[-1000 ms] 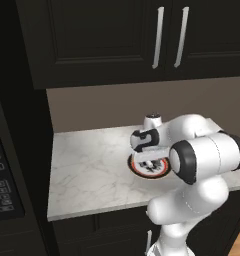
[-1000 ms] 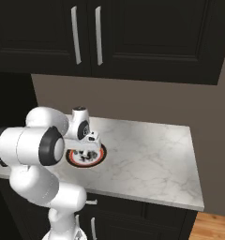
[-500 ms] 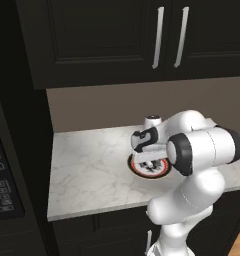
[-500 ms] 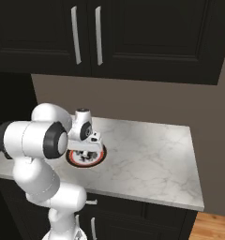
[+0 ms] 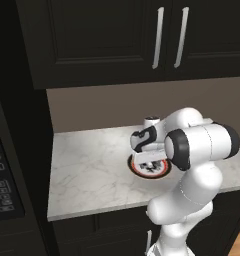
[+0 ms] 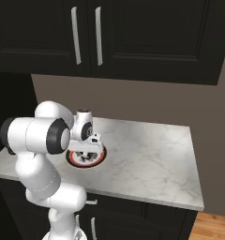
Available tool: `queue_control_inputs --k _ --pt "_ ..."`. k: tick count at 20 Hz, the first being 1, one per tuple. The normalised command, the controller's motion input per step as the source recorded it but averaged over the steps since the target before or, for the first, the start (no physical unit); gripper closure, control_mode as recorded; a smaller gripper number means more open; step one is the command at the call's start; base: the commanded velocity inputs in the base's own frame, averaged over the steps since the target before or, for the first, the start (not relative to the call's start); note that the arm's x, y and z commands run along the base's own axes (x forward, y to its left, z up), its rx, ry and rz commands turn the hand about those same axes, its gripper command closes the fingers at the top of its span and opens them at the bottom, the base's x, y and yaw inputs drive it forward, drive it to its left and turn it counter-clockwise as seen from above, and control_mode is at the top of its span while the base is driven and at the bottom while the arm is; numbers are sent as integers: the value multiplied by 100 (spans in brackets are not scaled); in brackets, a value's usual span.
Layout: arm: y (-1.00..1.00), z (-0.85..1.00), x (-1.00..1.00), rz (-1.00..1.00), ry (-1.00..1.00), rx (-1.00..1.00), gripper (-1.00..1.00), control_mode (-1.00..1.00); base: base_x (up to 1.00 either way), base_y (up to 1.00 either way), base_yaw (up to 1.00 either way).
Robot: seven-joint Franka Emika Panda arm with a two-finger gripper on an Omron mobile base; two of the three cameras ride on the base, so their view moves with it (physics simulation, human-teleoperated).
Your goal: Pick up the marshmallow and place it in the cup of hot chocolate on the dining counter.
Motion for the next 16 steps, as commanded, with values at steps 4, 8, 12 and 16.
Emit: queue_control_inputs --k 4,8,12,16 --pt "0 0 0 0 1 0 100 -100 0 0 0" --pt "0 0 0 0 0 0 100 -100 0 0 0" --pt "0 0 0 0 0 0 100 -100 0 0 0" --pt "0 -54 0 0 1 -4 100 -100 0 0 0"
